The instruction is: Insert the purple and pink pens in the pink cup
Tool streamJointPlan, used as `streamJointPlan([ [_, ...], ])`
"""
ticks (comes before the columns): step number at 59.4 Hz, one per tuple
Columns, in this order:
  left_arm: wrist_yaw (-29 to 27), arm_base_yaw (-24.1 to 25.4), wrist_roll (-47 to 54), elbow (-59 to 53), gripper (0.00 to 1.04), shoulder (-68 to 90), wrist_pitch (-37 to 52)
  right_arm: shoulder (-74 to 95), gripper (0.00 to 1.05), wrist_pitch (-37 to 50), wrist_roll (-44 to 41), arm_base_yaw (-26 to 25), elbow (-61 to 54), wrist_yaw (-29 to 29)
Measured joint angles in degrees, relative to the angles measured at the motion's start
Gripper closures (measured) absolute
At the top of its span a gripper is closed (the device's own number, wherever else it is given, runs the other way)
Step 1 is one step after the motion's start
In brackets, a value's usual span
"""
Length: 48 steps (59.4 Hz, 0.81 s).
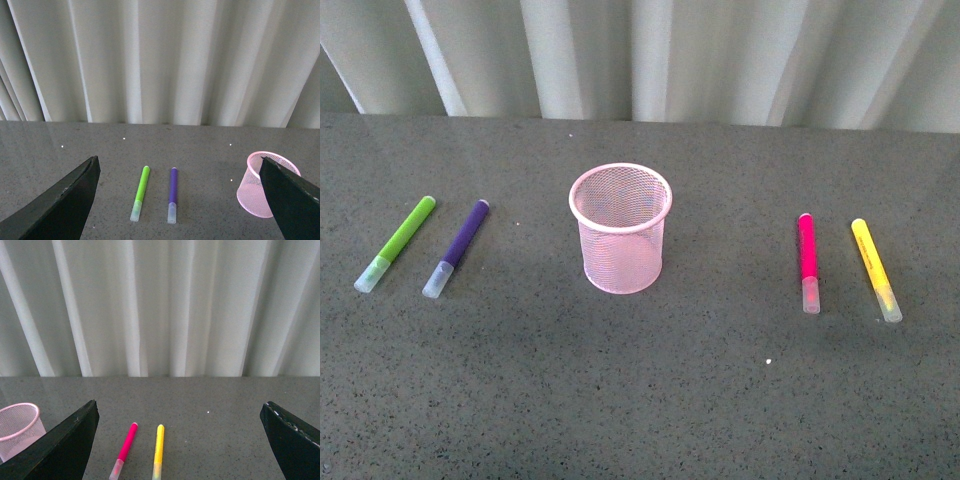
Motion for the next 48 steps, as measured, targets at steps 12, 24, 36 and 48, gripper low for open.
streamJointPlan([
  [12, 0.0, 0.0, 0.0, 0.0, 0.07, 0.0, 0.0, 0.0, 0.07, 0.0, 0.0, 0.0, 0.0, 0.0],
  [24, 0.0, 0.0, 0.0, 0.0, 0.07, 0.0, 0.0, 0.0, 0.07, 0.0, 0.0, 0.0, 0.0, 0.0],
  [36, 0.0, 0.0, 0.0, 0.0, 0.07, 0.0, 0.0, 0.0, 0.07, 0.0, 0.0, 0.0, 0.0, 0.0],
  [48, 0.0, 0.0, 0.0, 0.0, 0.07, 0.0, 0.0, 0.0, 0.07, 0.0, 0.0, 0.0, 0.0, 0.0],
])
